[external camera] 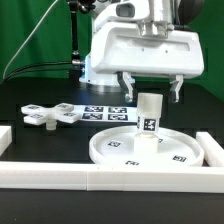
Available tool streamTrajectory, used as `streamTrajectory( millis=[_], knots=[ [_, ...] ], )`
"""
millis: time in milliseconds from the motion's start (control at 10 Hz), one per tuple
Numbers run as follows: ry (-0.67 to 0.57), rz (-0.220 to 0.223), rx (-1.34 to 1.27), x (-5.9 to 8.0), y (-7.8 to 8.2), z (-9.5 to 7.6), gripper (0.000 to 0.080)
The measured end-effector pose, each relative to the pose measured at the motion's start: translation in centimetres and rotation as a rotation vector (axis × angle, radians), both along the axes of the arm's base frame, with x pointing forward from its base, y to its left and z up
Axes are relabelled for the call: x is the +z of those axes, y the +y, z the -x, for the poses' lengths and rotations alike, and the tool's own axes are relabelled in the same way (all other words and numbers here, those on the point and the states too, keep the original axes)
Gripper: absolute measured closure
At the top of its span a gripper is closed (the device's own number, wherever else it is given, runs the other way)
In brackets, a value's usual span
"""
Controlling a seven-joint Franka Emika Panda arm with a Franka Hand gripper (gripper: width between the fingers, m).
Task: Assemble round table
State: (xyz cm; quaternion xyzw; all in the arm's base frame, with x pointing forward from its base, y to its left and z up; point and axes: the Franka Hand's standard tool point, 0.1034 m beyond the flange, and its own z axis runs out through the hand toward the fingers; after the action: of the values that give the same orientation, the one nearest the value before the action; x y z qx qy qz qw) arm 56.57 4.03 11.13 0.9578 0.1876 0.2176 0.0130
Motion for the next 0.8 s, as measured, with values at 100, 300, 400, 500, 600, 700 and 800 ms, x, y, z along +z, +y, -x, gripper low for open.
streamTrajectory(
  millis=[100, 300, 400, 500, 600, 700, 800],
  knots=[
    [-0.001, 0.0, 0.0, -0.28, 0.01, 0.08, 0.0151],
    [0.001, 0.0, 0.0, -0.38, 0.02, 0.06, 0.0151],
    [0.002, 0.0, 0.0, -0.44, 0.02, 0.09, 0.0151],
    [0.015, 0.0, 0.0, -0.64, -0.02, 0.23, 0.0151],
    [0.04, 0.003, 0.0, -0.88, -0.17, 0.41, 0.0151],
    [0.04, 0.008, -0.003, -0.74, -0.52, 0.42, 0.0151],
    [0.095, 0.008, -0.01, -1.03, -0.45, 1.06, 0.0151]
  ],
)
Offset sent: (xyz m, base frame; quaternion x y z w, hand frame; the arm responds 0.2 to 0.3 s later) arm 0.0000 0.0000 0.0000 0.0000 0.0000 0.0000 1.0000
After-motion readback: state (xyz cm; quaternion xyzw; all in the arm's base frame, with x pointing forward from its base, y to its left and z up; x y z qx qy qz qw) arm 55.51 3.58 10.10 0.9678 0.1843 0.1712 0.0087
